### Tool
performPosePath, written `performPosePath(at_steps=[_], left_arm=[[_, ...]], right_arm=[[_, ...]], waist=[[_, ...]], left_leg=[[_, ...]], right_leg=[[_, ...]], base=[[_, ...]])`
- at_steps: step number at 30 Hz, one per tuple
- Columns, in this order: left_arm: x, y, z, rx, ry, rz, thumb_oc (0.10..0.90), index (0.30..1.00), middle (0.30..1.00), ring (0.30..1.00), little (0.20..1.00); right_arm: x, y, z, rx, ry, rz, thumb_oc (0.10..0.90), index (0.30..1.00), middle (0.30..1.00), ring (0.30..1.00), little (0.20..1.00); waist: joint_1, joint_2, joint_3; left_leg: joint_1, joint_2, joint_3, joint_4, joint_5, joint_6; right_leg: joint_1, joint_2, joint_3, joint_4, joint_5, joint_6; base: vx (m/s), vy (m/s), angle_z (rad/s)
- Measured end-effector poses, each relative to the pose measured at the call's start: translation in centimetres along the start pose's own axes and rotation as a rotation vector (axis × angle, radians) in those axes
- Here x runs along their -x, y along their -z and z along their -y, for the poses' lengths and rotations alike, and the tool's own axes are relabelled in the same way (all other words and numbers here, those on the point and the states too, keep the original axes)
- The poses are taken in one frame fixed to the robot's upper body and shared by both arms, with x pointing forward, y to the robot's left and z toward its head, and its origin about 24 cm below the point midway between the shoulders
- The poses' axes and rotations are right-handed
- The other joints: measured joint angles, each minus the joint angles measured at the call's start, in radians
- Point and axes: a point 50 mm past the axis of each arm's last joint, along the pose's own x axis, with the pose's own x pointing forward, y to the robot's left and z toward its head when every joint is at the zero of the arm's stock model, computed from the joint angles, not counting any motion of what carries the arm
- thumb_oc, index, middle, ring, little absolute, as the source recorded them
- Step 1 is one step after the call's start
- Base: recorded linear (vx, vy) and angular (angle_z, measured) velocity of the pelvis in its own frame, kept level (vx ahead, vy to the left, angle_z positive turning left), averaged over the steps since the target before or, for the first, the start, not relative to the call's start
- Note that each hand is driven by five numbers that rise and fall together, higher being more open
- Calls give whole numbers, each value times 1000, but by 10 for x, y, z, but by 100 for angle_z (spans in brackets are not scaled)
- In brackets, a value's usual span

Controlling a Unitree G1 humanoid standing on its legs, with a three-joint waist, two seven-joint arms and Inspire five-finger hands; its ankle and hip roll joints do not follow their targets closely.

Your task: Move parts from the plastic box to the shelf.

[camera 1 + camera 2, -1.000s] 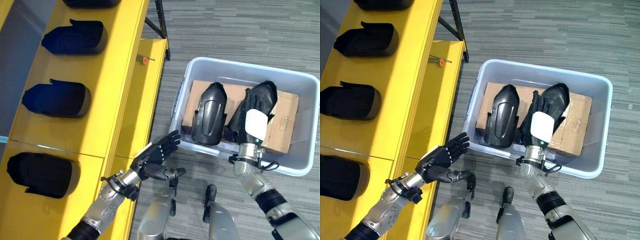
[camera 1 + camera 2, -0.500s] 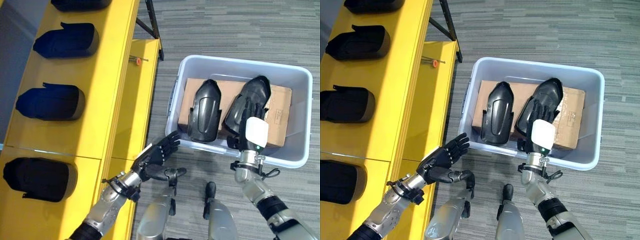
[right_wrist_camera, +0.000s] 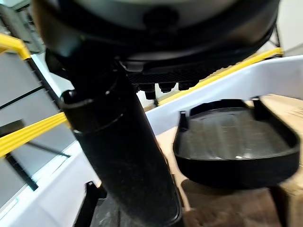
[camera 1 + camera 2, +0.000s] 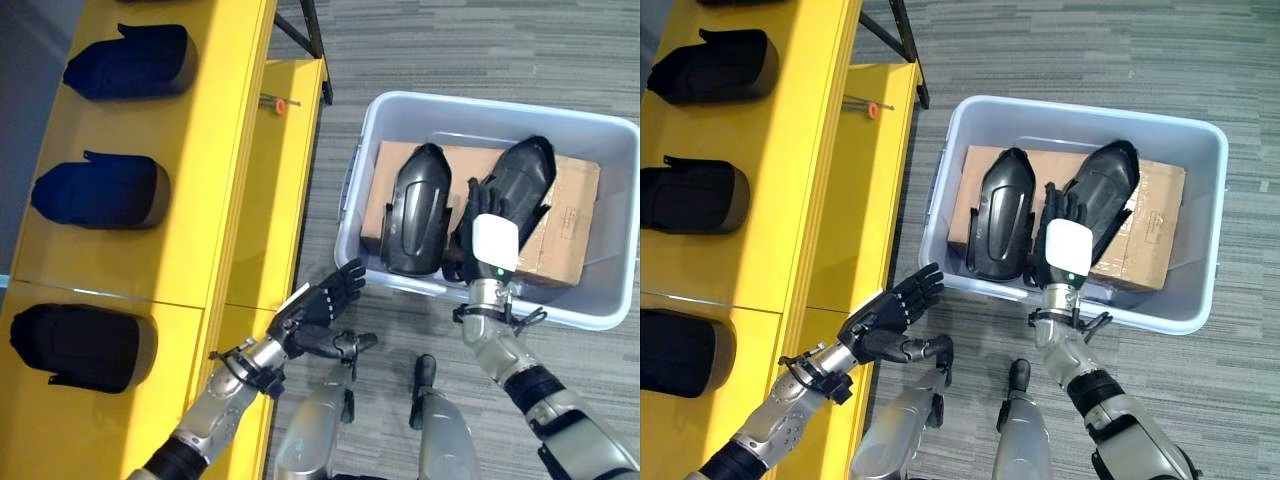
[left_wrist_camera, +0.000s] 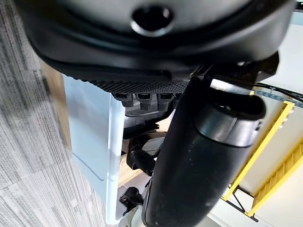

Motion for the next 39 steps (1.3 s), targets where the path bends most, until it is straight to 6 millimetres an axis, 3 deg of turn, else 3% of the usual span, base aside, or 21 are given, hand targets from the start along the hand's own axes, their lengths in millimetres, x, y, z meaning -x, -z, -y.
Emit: performPosePath(at_steps=[6,12,15,20,28,34,39], left_arm=[[-1,1,-1,0,-16,-4,900,1000,1000,1000,1000],[1,4,-2,4,-26,-17,900,1000,1000,1000,1000],[-1,3,-1,2,-16,-16,900,1000,1000,1000,1000],[-3,3,-1,0,-10,-16,900,1000,1000,1000,1000],[-3,8,4,10,-11,-34,900,1000,1000,1000,1000],[-3,9,3,11,-15,-36,900,1000,1000,1000,1000],[-3,9,3,15,-12,-35,900,1000,1000,1000,1000]], right_arm=[[-1,3,-6,57,-40,-28,900,1000,1000,1000,1000],[5,27,-16,55,-55,-233,900,1000,1000,1000,1000],[2,29,-16,30,-24,-300,900,1000,1000,1000,1000],[0,30,-12,49,17,-305,900,1000,1000,1000,1000],[8,16,3,31,239,-124,900,1000,1000,1000,1000],[19,29,-5,67,164,-151,900,1000,1000,1000,1000],[7,37,-3,77,149,-215,900,1000,1000,1000,1000]], waist=[[19,0,0],[23,-1,0],[28,-1,0],[33,-1,0],[5,-1,1],[-14,-1,1],[-11,-1,1]], left_leg=[[-8,-3,-3,0,3,1],[-32,-9,-19,3,10,4],[-46,-10,-20,3,12,4],[-62,-13,-22,3,18,6],[-73,-16,-10,2,21,10],[-72,-15,-1,1,22,10],[-75,-14,-1,1,23,9]], right_leg=[[-16,-4,-1,21,-8,0],[-32,-11,-19,28,-9,0],[-51,-13,-19,38,-10,0],[-69,-17,-20,48,-10,0],[-92,-21,-8,62,-10,1],[-101,-20,3,70,-12,2],[-111,-22,3,86,-18,0]], base=[[4,4,3],[1,9,8],[-3,3,1],[0,1,1],[6,19,-3],[-2,-2,-3],[0,0,0]])
